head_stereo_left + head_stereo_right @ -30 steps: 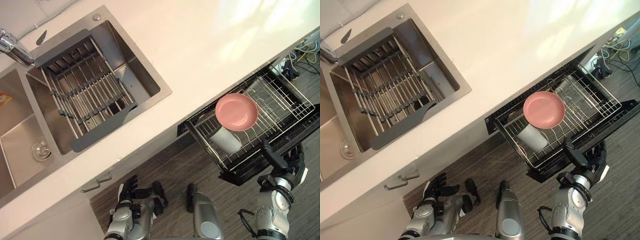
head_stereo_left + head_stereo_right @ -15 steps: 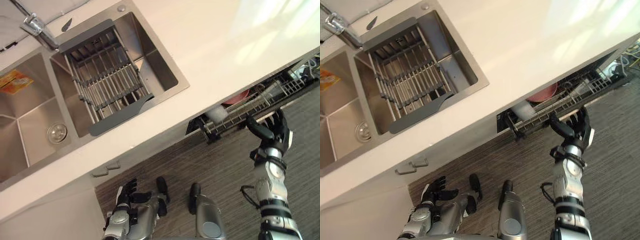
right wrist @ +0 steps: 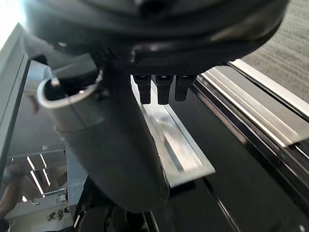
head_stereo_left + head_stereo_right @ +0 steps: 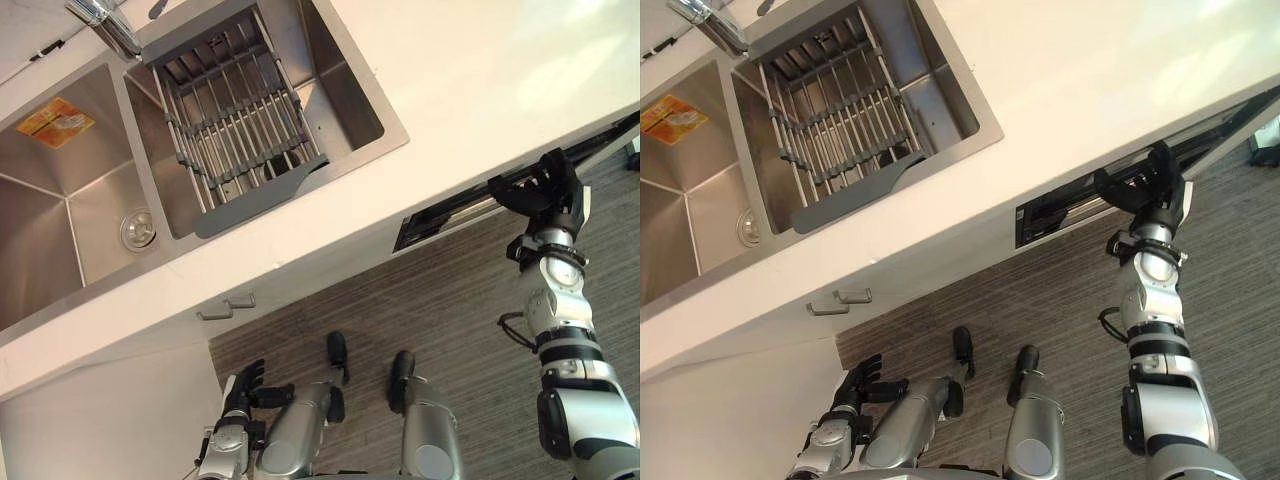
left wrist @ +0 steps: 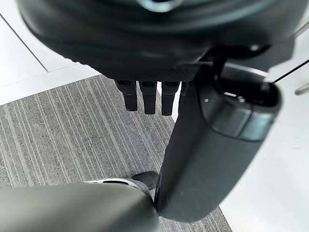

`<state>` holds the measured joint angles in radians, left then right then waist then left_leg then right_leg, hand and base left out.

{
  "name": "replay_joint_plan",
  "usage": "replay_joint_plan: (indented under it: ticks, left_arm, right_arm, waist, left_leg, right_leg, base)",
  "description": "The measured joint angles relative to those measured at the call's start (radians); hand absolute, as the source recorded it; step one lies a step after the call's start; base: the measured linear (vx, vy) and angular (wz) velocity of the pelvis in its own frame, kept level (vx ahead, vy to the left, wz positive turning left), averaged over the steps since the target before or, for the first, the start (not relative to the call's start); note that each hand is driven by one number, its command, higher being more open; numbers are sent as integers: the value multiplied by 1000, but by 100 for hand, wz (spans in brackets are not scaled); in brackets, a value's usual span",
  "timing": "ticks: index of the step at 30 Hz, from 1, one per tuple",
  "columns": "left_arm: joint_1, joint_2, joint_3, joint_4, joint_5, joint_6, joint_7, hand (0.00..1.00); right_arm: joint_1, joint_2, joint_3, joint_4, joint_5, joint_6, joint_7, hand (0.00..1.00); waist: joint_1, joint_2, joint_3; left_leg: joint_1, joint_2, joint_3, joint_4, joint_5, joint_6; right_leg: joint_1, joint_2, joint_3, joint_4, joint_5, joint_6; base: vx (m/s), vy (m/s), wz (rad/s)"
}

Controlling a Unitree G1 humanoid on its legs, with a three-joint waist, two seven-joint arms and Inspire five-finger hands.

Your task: Walk over to the sink, pick up the cup, carry it to the dishwasher, place the cup inside the dishwasher, then close the dishwasher door

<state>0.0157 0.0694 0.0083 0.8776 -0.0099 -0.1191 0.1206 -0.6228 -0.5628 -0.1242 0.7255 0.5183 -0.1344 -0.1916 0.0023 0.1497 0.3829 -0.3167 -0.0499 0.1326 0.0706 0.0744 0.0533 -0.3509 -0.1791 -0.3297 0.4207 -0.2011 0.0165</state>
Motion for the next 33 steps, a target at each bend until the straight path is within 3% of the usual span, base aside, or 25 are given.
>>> replay_joint_plan:
  ticks: [7,16,21,27,30,33]
  left_arm:
    - [-2,7,-13,0,0,0,0,90]
    - [0,10,-16,17,42,8,-6,90]
    - [0,26,-15,21,52,19,-12,90]
    - [40,51,-10,27,70,38,-12,90]
    - [56,52,-7,32,70,51,-12,90]
    - [73,50,-7,33,69,55,-12,90]
  right_arm:
    - [61,-14,42,-78,-60,13,1,90]
    - [390,5,54,-309,-282,15,106,90]
    - [565,128,55,-395,-401,25,160,90]
    - [705,278,50,-364,-484,25,157,90]
    - [723,336,36,-267,-526,31,142,90]
    - [724,372,-8,-147,-551,49,128,90]
  waist:
    - [-16,-1,1]
    - [-19,-13,-1]
    - [-23,-45,-19]
    - [-28,-114,-116]
    - [-28,-130,-159]
    - [-27,-127,-190]
  left_leg:
    - [-7,2,-46,-19,19,-8]
    - [83,0,-107,-30,29,-31]
    - [123,-1,-122,-41,24,-38]
    - [204,-6,-112,-78,15,-50]
    - [250,-6,-99,-103,15,-50]
    - [277,-6,-95,-119,15,-50]
  right_leg:
    - [5,5,-39,-9,2,-9]
    - [138,21,-77,-78,6,-5]
    - [201,28,-99,-123,13,6]
    - [292,38,-90,-202,33,28]
    - [334,44,-78,-236,45,33]
    - [357,48,-70,-254,55,34]
  base:
    - [-19,0,15]
    - [65,-3,10]
    - [49,8,11]
    - [52,11,-5]
    - [30,1,-14]
    - [-5,3,-10]
